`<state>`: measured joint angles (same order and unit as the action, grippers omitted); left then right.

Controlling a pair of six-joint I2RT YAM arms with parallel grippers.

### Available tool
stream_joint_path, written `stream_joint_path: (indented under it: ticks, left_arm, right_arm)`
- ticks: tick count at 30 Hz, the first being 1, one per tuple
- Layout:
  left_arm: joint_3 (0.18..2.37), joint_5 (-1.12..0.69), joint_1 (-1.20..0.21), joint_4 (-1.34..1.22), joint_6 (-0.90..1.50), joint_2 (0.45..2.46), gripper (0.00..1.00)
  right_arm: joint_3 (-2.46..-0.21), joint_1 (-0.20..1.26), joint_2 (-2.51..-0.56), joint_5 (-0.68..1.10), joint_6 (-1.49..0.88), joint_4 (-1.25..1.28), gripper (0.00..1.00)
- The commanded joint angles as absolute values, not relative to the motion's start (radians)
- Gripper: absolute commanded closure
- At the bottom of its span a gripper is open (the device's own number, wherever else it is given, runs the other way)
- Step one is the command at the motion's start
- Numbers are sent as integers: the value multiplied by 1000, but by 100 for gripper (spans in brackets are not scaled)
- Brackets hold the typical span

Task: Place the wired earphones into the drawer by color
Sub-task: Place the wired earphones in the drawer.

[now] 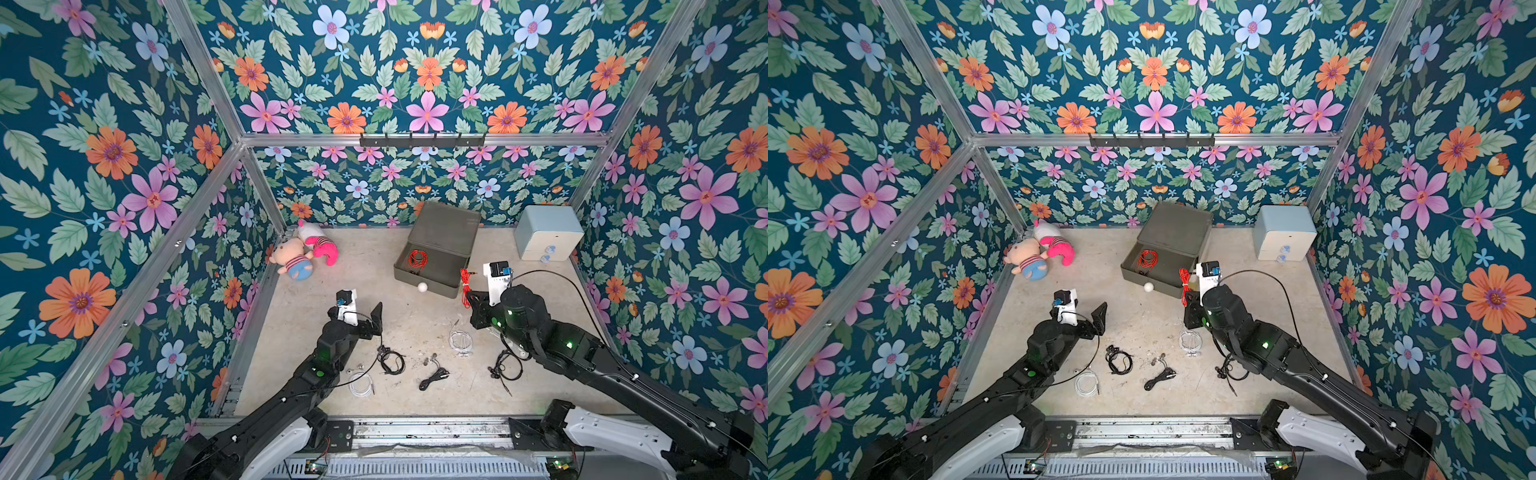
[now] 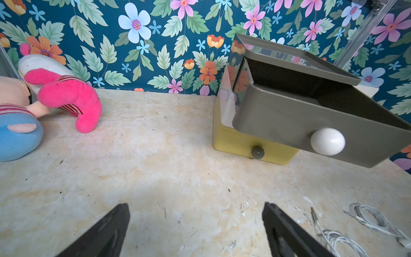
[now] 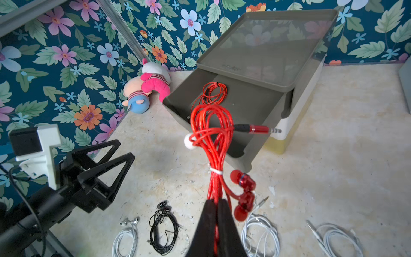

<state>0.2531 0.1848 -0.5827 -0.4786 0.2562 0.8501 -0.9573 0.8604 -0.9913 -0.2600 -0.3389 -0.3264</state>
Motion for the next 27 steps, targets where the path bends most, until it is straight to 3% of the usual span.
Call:
stream_joint_path:
  ticks: [1, 14, 27]
  left_arm:
    - [253, 178, -582, -508, 241, 858, 1]
    - [256, 180, -581, -509, 234, 868, 1]
    - [259, 179, -582, -505, 235, 864, 1]
  right_arm:
    - [-988, 795, -1039, -140, -268, -253, 100]
    - [-1160, 683, -1313, 16, -185, -197, 100]
    - [-1355, 629, -1529, 68, -65, -358, 100]
